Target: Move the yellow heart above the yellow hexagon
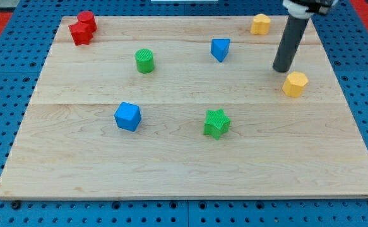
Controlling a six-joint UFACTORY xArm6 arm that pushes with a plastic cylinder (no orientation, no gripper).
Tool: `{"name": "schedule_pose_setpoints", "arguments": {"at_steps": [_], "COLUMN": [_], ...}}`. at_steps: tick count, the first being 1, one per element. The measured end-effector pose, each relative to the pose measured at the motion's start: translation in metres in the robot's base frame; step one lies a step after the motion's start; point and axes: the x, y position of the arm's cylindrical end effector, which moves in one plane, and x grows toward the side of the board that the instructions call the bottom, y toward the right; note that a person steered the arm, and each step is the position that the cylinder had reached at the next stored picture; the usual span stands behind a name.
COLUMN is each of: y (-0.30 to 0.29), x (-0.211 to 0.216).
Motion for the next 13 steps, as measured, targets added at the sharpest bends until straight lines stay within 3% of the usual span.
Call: {"name": "schedule_pose_setpoints", "arguments": {"at_steps": [1, 2, 3, 5, 7, 9, 10, 12, 13], "y": [0.082, 0.07, 0.046, -0.061, -0.064, -0.087, -0.06, -0.037, -0.022], "x": [-0.071, -0.132, -0.146, -0.135, -0.042, -0.005, 0.02, -0.016, 0.012]}}
